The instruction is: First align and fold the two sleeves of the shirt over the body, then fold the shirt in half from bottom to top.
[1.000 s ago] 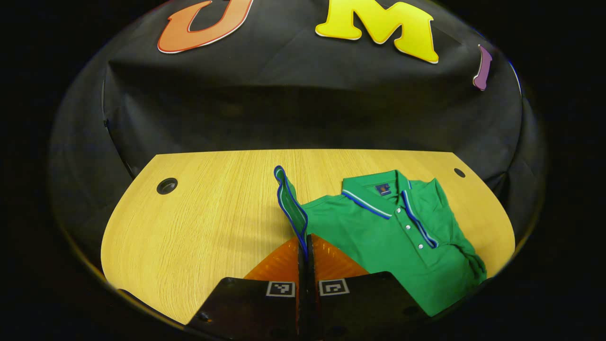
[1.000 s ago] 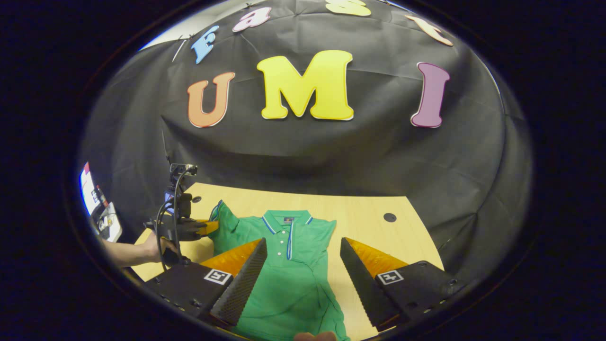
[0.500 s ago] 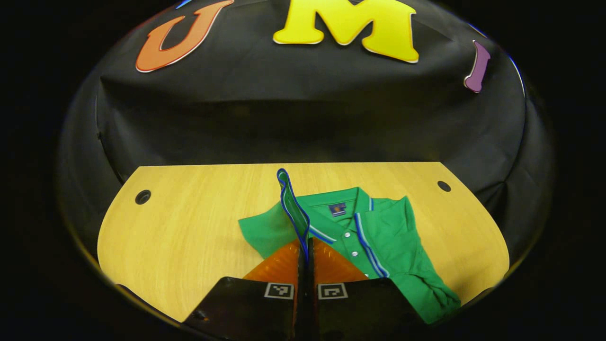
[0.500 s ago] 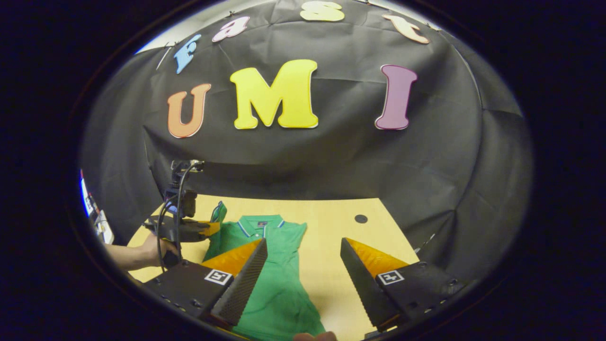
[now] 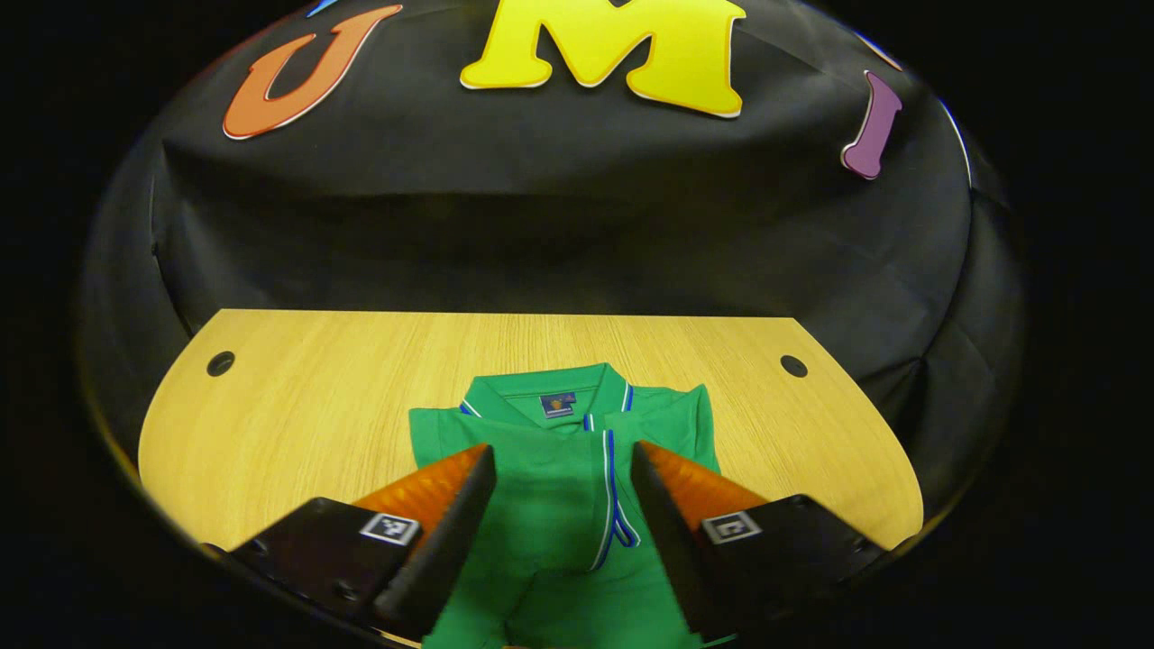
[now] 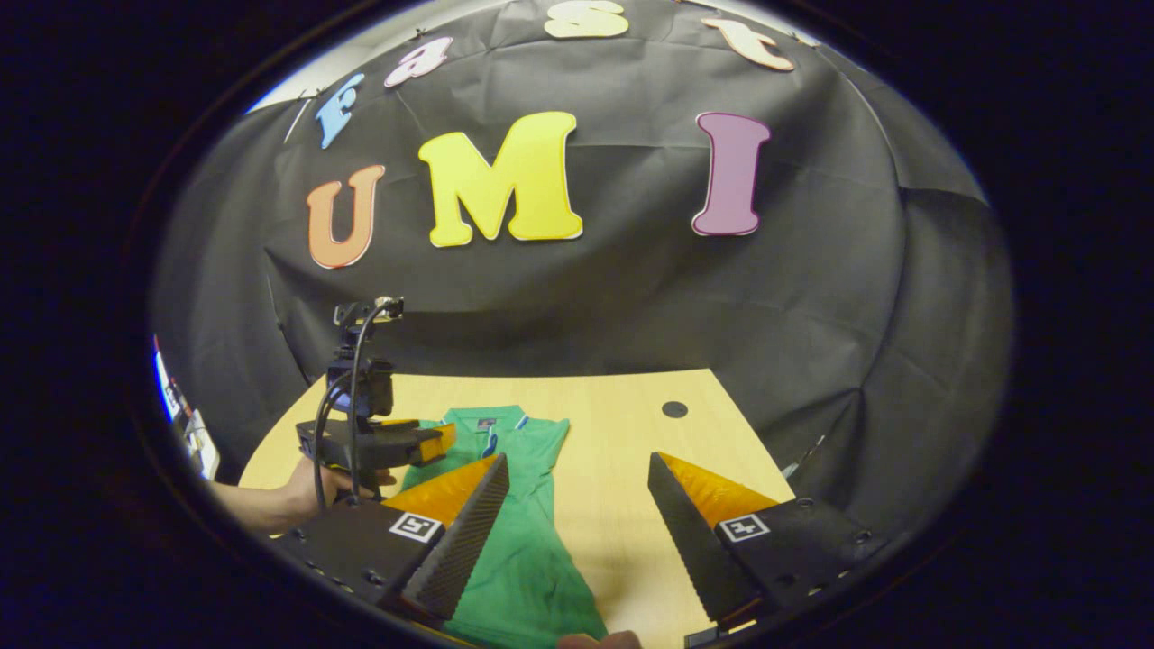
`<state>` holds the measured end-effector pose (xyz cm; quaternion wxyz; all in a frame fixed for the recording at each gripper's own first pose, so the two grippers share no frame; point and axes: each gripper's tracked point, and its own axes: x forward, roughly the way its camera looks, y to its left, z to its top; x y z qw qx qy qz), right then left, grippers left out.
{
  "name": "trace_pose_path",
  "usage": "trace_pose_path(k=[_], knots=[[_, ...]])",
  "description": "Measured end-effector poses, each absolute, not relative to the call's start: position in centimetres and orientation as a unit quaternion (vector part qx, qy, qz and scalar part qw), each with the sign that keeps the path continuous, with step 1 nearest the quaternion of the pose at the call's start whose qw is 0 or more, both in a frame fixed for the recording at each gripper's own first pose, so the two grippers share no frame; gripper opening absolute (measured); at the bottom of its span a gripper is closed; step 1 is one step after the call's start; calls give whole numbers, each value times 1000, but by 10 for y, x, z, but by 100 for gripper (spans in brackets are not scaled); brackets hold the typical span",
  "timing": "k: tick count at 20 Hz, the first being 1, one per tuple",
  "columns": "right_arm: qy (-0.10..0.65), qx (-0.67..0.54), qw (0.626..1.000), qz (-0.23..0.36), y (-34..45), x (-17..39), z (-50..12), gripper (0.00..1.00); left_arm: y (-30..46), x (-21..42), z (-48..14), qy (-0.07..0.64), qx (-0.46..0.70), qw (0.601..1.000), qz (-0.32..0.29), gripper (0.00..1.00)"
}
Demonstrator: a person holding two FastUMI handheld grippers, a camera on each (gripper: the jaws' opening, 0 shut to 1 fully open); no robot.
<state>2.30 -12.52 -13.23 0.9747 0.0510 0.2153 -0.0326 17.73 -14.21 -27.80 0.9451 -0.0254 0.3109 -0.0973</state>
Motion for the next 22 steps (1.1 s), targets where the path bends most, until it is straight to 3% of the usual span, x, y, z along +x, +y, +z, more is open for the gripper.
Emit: trace_pose_path(k=[1, 12, 17, 22], knots=[[212, 50, 976, -27, -124, 24, -131, 95, -141, 175, -269, 303, -26, 948, -91, 100], [154, 28, 985, 78, -100, 35, -115, 95, -108, 97, -168, 219, -13, 975, -13, 100], [152, 28, 985, 71, -103, -1, -119, 95, -95, 33, -133, 186, -22, 982, -7, 100], [176, -17, 982, 68, -97, -66, -152, 96, -70, -45, -155, 191, -22, 981, -12, 100]])
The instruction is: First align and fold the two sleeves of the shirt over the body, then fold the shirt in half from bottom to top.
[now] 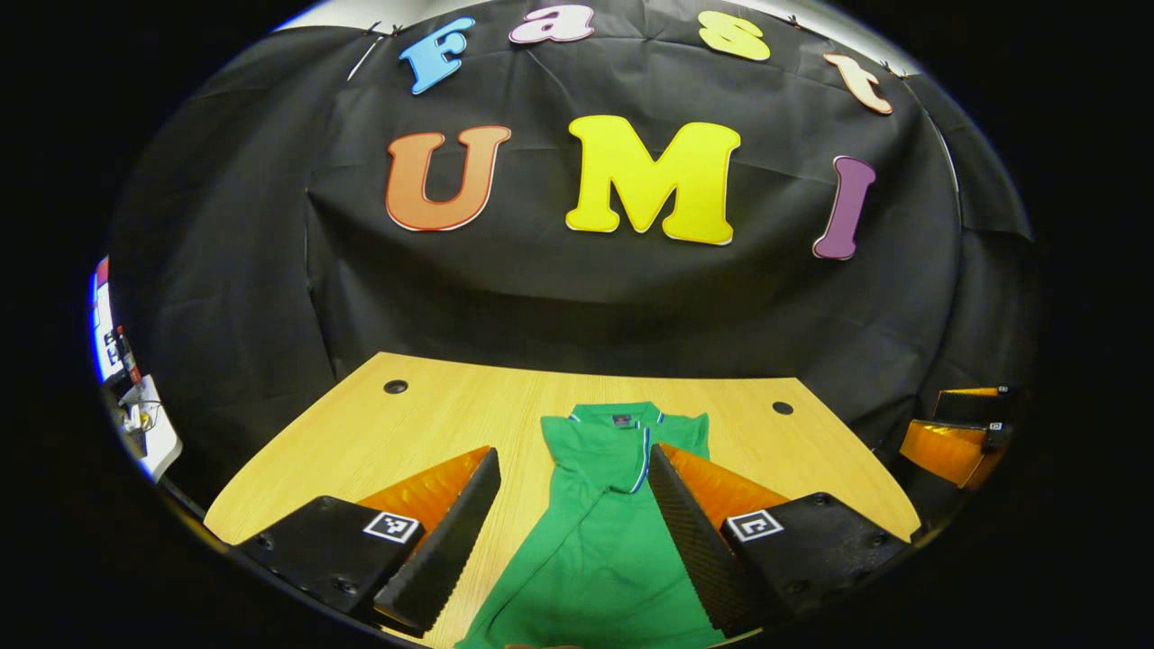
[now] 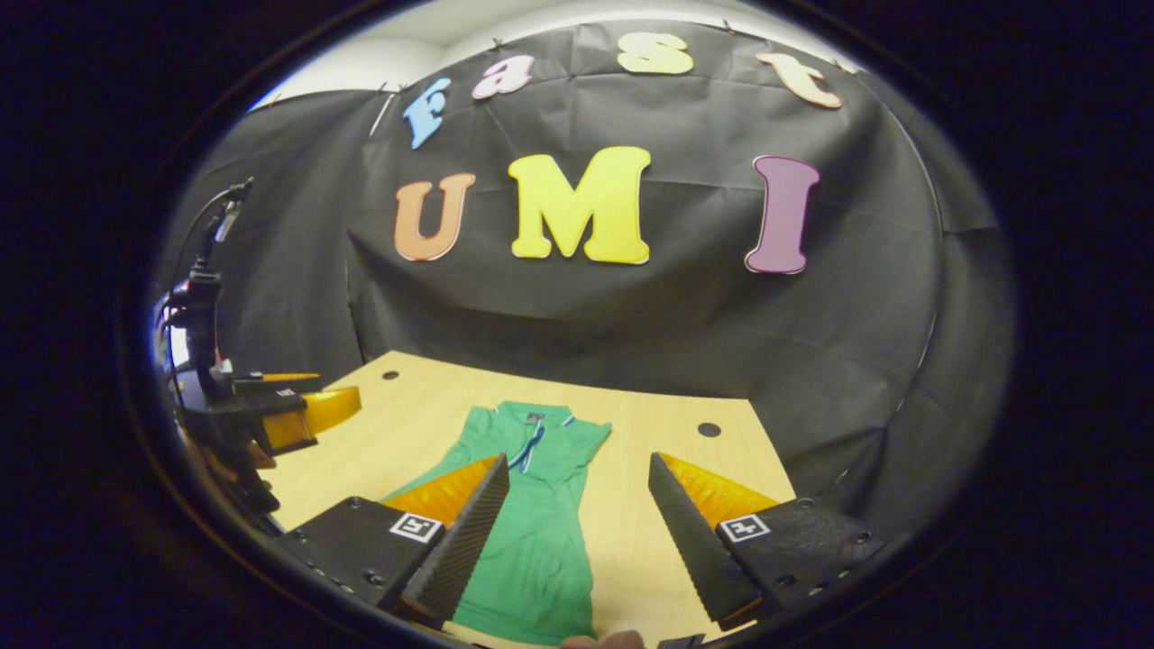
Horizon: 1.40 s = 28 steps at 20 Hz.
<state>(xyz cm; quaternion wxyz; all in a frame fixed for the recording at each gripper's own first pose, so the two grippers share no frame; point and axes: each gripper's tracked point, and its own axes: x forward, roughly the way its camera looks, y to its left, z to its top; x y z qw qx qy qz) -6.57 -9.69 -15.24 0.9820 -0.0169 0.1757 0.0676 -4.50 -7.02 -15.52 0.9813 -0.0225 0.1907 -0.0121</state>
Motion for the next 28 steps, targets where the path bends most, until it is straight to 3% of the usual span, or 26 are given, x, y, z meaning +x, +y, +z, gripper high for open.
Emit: trace_pose_path(k=[10, 19, 28], knots=[[281, -30, 956, 82, -100, -161, -263, 95, -22, -188, -268, 308, -34, 951, -16, 100], [377, -29, 923, 64, -121, -161, -357, 95, 2, -208, -352, 398, -33, 916, -32, 100], [438, -34, 897, 46, -128, -165, -415, 96, 6, -201, -376, 448, 12, 893, -40, 100]])
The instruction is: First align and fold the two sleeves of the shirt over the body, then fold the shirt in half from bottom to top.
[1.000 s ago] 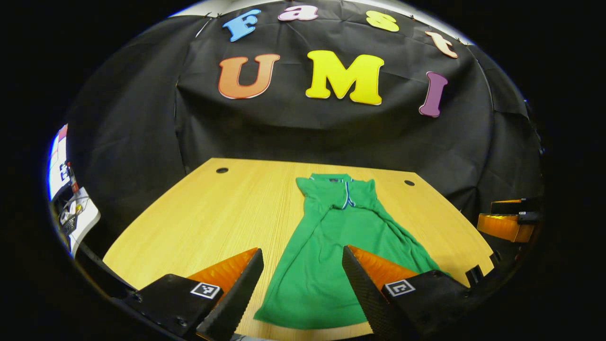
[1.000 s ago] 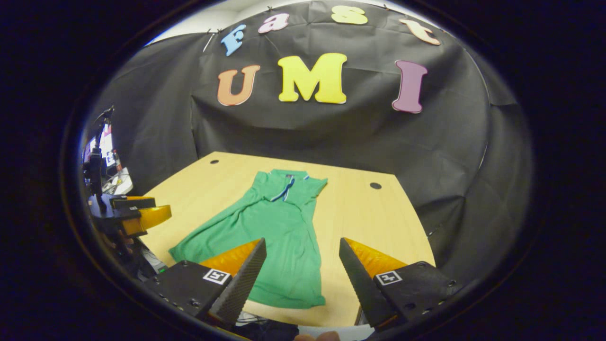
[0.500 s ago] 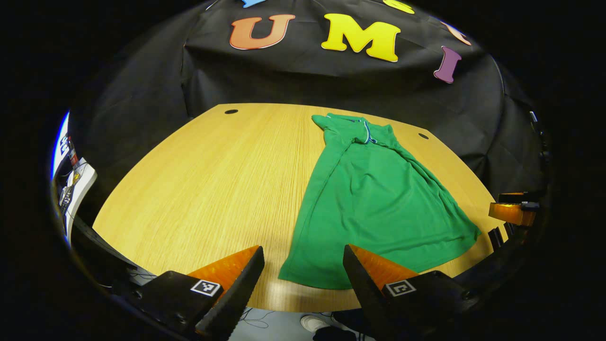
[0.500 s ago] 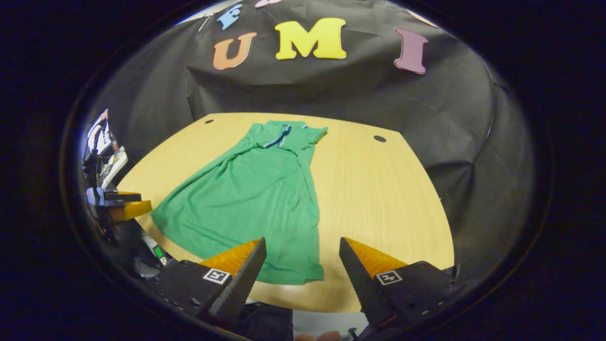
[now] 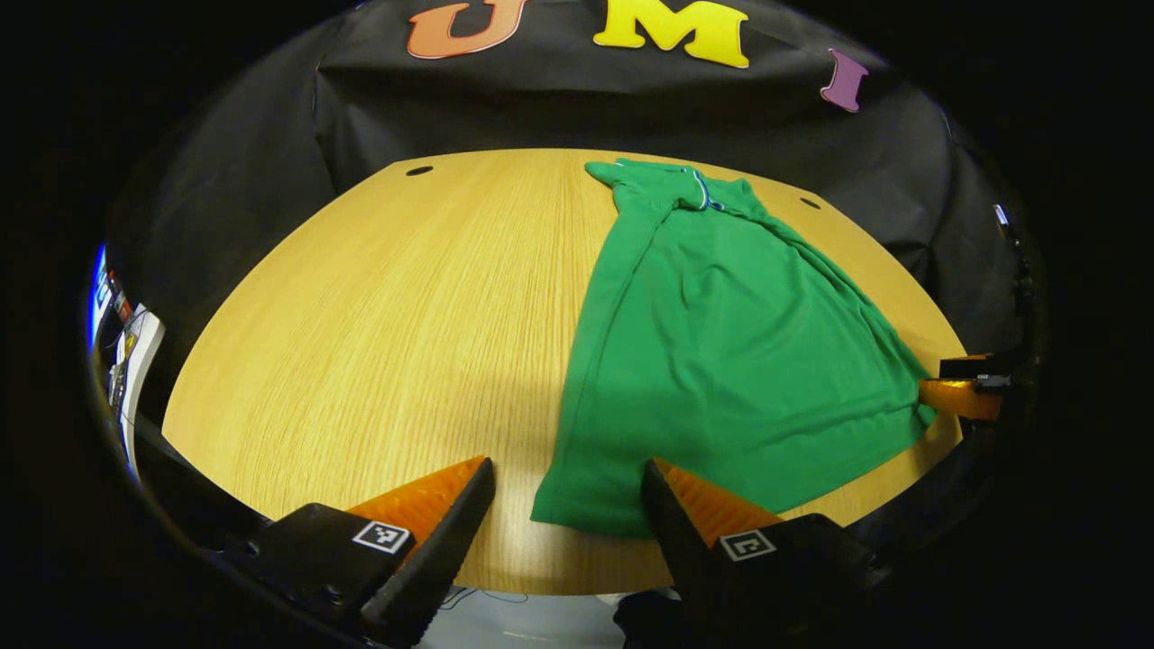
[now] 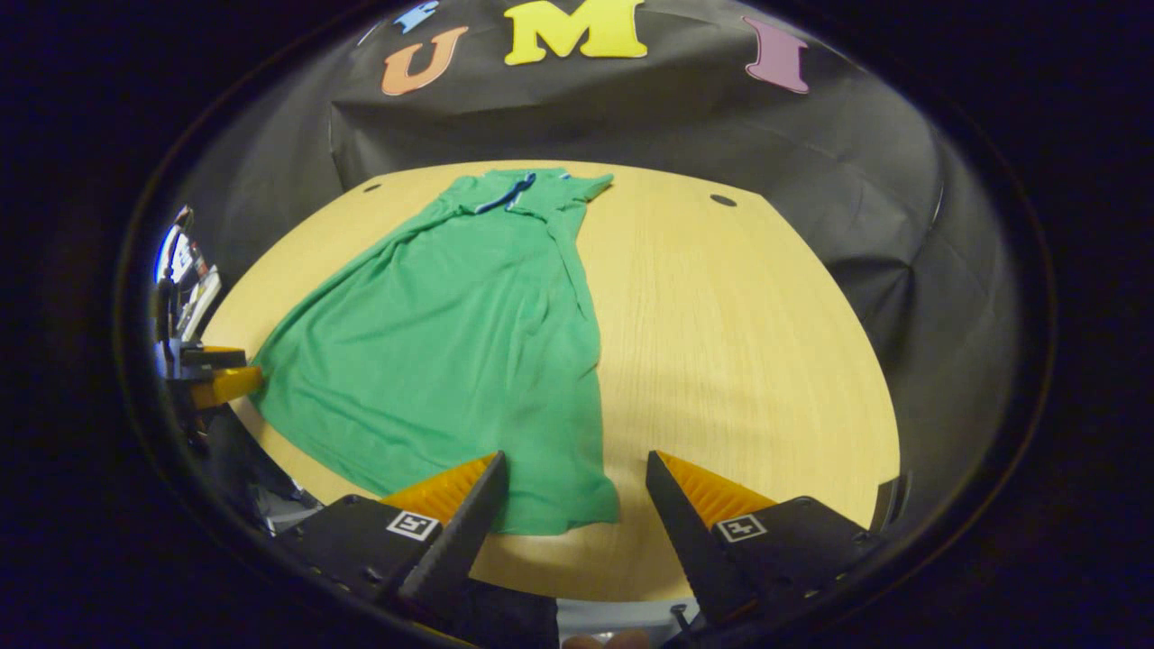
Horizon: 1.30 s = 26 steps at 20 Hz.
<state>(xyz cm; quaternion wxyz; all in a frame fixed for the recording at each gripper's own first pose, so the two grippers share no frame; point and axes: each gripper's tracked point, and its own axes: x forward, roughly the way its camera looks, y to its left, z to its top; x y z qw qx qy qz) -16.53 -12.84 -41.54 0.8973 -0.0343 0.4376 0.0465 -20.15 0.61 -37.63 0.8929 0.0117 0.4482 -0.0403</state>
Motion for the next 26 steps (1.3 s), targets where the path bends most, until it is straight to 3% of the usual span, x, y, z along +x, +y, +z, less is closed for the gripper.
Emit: trace_pose_path(k=[5, 6, 8, 10, 12, 14, 15, 26], knots=[[448, 1, 893, 52, -122, -170, -419, 94, 12, -197, -371, 449, -4, 893, -14, 96], [451, 0, 891, 54, -121, -170, -420, 93, 10, -198, -372, 445, -10, 896, -6, 85], [452, -5, 889, 68, -113, -174, -420, 72, -5, -196, -375, 439, -6, 899, -11, 63], [455, 1, 887, 81, -104, -178, -418, 48, -14, -196, -375, 441, -12, 897, -17, 28], [461, -1, 885, 69, -104, -178, -419, 6, -18, -198, -373, 444, -26, 896, -19, 12], [467, 10, 881, 70, -103, -177, -420, 5, -23, -200, -372, 443, -41, 895, -32, 10], [471, 14, 879, 68, -103, -178, -418, 0, -25, -201, -370, 440, -46, 896, -39, 8], [433, 74, 897, 48, -114, -164, -350, 0, -22, -177, -311, 394, -60, 914, -74, 7]])
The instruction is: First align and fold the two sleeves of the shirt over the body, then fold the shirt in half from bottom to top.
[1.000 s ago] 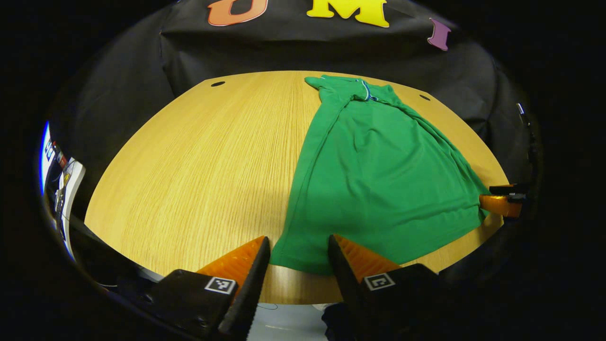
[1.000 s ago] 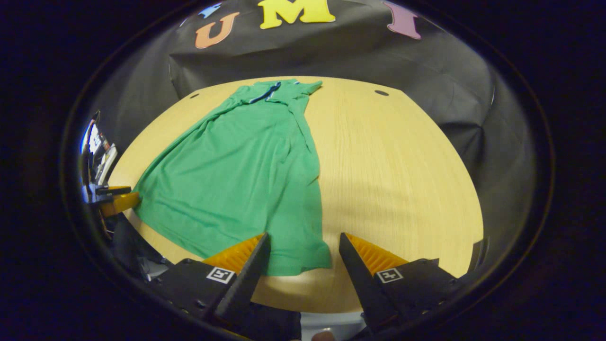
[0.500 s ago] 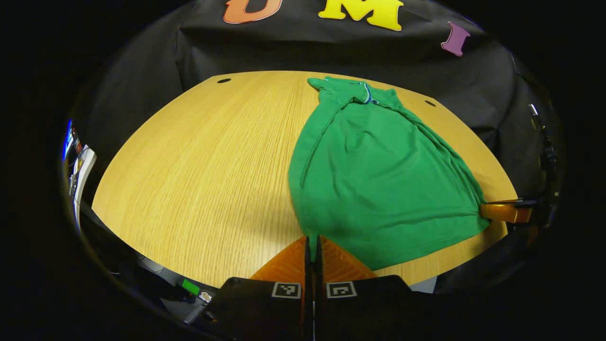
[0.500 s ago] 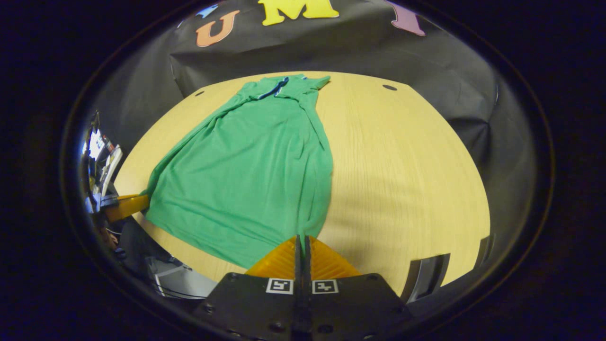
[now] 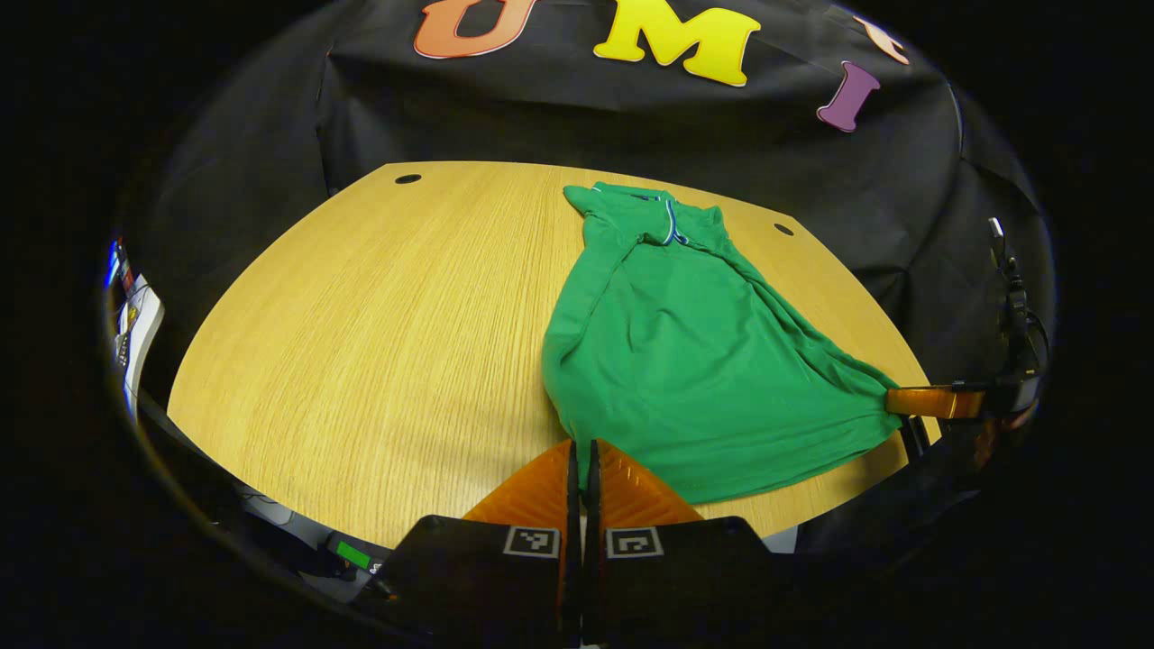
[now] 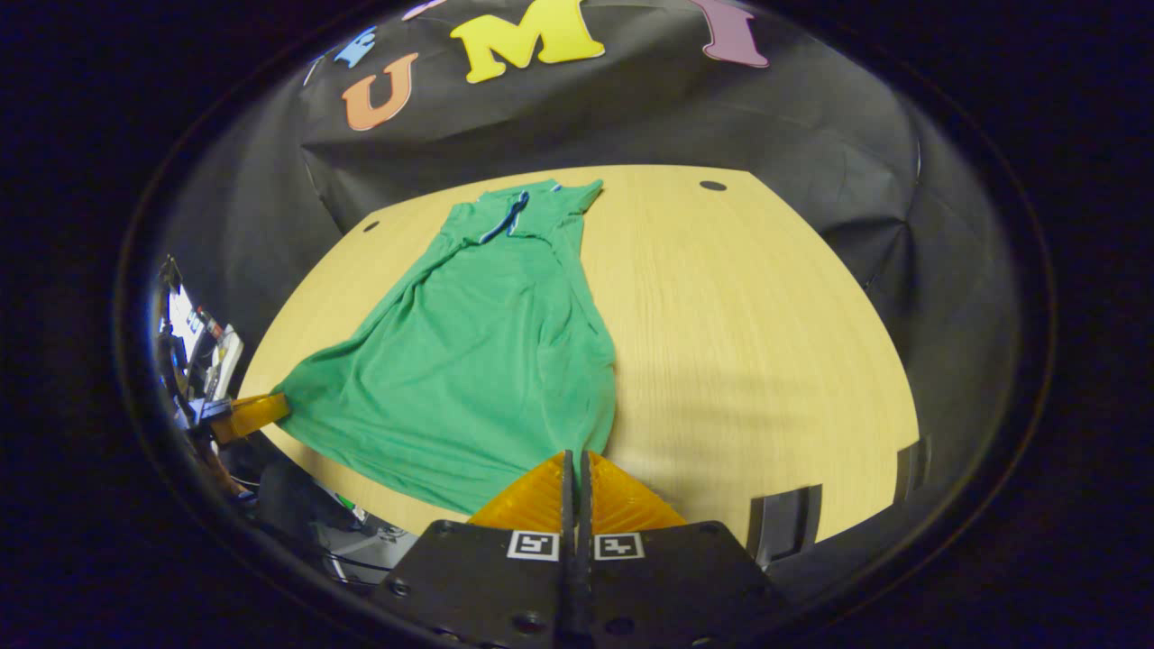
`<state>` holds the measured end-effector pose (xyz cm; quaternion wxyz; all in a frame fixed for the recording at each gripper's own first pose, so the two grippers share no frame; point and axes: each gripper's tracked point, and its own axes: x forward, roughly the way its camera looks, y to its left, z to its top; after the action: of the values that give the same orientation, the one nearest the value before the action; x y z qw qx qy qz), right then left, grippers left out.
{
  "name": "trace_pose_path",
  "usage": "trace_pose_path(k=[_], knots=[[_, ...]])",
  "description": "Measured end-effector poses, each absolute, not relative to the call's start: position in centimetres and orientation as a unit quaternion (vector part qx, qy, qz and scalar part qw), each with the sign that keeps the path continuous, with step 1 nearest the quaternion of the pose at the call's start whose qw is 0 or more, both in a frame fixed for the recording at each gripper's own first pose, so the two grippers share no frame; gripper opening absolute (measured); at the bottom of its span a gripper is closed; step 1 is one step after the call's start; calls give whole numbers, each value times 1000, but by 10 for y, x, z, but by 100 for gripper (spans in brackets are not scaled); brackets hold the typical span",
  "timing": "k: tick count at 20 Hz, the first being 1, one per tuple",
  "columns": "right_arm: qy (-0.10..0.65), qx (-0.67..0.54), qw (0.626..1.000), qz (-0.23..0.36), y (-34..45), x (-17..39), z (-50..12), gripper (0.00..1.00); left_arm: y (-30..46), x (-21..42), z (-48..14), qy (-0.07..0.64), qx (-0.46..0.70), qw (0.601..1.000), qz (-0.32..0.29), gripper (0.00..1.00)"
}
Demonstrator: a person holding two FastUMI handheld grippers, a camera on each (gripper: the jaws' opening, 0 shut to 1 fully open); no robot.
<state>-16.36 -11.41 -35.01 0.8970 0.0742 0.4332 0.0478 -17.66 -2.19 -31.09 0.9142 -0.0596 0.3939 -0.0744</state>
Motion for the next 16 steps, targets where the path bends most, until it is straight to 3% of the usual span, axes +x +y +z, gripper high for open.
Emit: trace_pose_path(k=[9, 16], knots=[[377, 85, 920, 64, -104, -112, -279, 0, -23, -128, -253, 354, -62, 930, -79, 6], [342, 98, 932, 72, -104, -7, -235, 0, -26, -33, -226, 332, -88, 936, -74, 6]])
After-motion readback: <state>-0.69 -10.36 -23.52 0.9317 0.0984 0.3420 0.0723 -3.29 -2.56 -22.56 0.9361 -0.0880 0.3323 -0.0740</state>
